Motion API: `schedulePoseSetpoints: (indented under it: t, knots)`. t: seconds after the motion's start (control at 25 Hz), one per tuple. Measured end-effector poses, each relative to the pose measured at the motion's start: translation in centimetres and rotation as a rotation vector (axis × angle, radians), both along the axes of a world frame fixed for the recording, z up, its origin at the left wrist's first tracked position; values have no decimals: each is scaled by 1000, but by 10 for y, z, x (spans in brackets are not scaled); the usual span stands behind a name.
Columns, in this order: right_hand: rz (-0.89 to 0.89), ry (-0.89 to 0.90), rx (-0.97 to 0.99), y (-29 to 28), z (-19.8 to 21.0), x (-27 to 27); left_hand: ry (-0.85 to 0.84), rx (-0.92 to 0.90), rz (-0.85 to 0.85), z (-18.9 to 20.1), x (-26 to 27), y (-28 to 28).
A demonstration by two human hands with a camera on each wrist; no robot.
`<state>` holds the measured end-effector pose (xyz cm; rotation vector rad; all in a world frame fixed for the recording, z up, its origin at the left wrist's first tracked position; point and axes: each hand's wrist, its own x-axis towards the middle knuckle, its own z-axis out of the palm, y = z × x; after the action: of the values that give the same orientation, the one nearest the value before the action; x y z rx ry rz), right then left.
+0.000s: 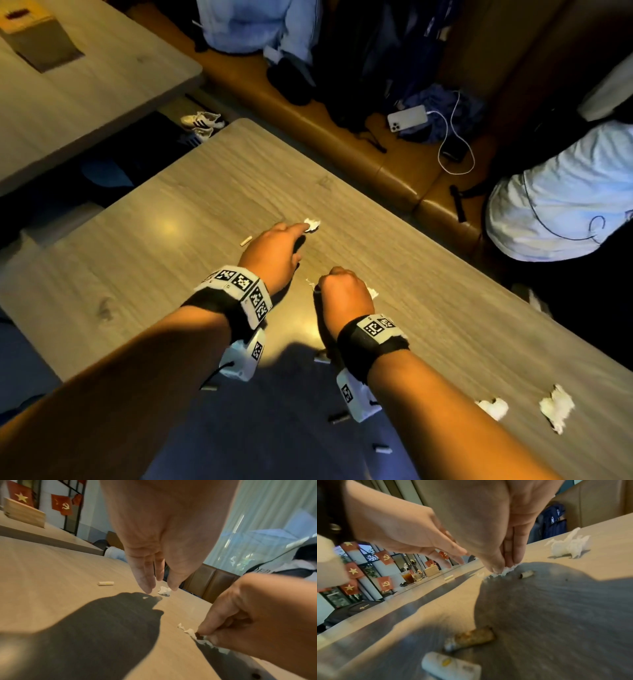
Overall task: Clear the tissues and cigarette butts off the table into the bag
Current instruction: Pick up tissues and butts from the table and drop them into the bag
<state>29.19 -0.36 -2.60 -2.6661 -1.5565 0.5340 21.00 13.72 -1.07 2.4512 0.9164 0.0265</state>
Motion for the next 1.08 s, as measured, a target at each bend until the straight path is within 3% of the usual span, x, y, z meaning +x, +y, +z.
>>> schedulePoseSetpoints:
  t: [0.24,0.6,0.88,1.08]
  knots:
    - [20,-3,-33,3,3,1,128,95,-63,-25,42,11]
    - [21,42,-52,5,21,-5,191,144,-151,-34,25,19]
    - [-83,64,-159,28,23,4,79,-120,-42,-38,-79,-6]
    - [-137,76,-240,42,26,4,-135,-145,400,-34,-211,3]
